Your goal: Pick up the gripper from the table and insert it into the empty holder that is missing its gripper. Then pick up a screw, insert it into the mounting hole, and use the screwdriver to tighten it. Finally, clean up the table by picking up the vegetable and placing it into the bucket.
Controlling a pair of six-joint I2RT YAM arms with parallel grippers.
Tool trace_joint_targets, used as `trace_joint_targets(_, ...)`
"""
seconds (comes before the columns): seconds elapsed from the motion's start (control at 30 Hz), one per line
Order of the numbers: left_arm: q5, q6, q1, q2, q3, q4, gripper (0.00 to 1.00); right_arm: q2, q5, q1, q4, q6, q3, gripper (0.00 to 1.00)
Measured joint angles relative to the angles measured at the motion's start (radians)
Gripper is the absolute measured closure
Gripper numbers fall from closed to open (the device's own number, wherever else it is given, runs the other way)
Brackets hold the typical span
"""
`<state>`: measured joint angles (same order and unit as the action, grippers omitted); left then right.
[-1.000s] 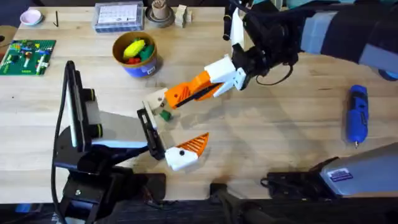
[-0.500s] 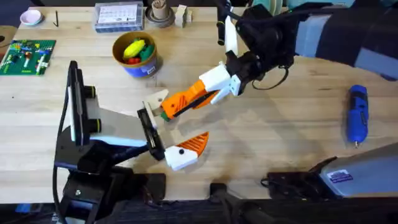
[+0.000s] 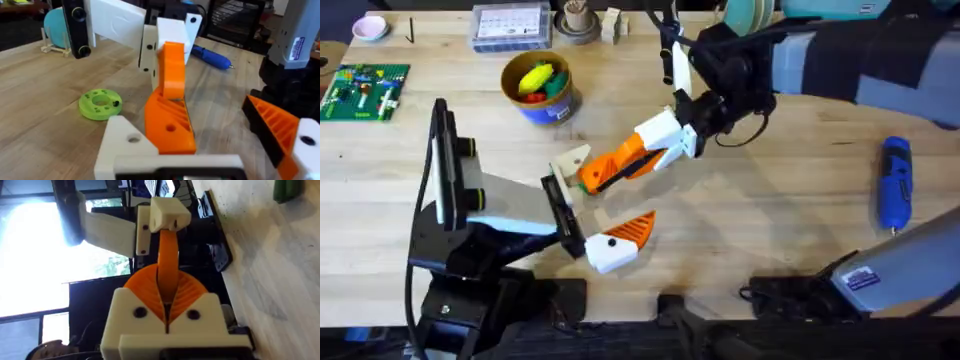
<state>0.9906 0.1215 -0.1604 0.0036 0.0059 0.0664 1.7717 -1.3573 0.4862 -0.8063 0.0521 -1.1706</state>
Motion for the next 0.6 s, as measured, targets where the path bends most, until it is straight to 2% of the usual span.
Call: trace_joint_targets(0.6,-0.045,0.000,0.002,0.000,0.000,0.017,0.008,0.059,-0.053,0.000,0.170,0.122,0.000,0.993)
